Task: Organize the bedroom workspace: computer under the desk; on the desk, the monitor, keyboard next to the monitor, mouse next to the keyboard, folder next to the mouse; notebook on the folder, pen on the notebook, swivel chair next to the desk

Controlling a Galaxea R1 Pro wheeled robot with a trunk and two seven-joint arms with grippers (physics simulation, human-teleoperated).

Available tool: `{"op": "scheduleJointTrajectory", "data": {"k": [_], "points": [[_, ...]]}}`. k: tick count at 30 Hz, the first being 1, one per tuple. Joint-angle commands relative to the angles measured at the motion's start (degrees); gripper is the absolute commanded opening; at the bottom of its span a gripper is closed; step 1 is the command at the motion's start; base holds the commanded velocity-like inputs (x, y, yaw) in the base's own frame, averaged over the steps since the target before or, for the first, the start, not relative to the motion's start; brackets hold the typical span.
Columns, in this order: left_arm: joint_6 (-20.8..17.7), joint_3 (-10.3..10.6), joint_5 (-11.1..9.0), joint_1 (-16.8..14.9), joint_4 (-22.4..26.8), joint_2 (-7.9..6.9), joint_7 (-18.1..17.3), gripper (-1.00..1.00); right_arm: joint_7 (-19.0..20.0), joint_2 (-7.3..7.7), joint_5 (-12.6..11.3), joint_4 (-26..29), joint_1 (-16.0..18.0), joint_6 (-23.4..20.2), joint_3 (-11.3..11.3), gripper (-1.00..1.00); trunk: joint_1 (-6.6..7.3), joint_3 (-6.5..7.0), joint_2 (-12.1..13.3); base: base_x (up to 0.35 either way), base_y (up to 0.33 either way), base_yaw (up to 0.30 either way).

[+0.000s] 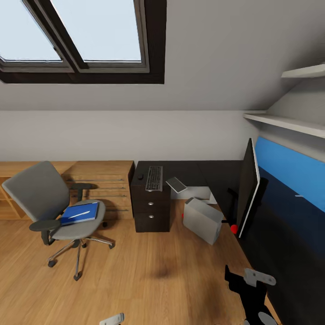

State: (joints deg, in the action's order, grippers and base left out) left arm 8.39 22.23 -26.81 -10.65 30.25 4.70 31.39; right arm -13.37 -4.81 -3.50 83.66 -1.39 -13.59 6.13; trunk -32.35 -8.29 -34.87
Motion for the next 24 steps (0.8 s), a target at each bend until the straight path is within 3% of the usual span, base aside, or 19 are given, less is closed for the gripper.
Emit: {"op": "scheduleJointTrajectory", "data": {"k": [1,10,11,17,18,24], "points": [[0.4,0.4,-0.6,-0.1,0.0,-0.04,0.3,1.00,-0.1,0.57,-0.4,0.2,-0.1,0.2,0.0,1.00,-0.02,-0.03,-0.1,0.000,0.000,-0.220],[0.4,0.4,-0.6,-0.1,0.0,-0.10,0.3,1.00,-0.1,2.85,-0.4,0.4,-0.4,1.2,0.9,1.00,-0.02,0.45,-0.1,0.000,0.000,-0.202],[0.4,0.4,-0.6,-0.1,0.0,-0.12,0.3,1.00,0.0,3.07,-0.4,0.4,-0.4,1.8,2.6,1.00,-0.02,0.48,-0.1,0.000,0.000,-0.089],[0.4,0.4,-0.6,-0.1,0.0,-0.13,0.3,1.00,0.0,3.13,-0.5,0.4,-0.4,2.9,4.2,1.00,-0.02,0.56,-0.1,0.000,0.000,-0.034],[0.4,0.3,-0.6,-0.1,0.0,-0.13,0.3,1.00,0.0,3.14,-0.6,0.3,-0.4,5.9,4.9,1.00,-0.02,0.56,-0.1,0.000,0.000,-0.003],[0.4,0.3,-0.6,-0.1,0.0,-0.13,0.3,1.00,0.0,3.13,-0.6,0.3,-0.4,7.3,5.4,1.00,-0.02,0.56,-0.1,0.000,0.000,-0.001]]}}
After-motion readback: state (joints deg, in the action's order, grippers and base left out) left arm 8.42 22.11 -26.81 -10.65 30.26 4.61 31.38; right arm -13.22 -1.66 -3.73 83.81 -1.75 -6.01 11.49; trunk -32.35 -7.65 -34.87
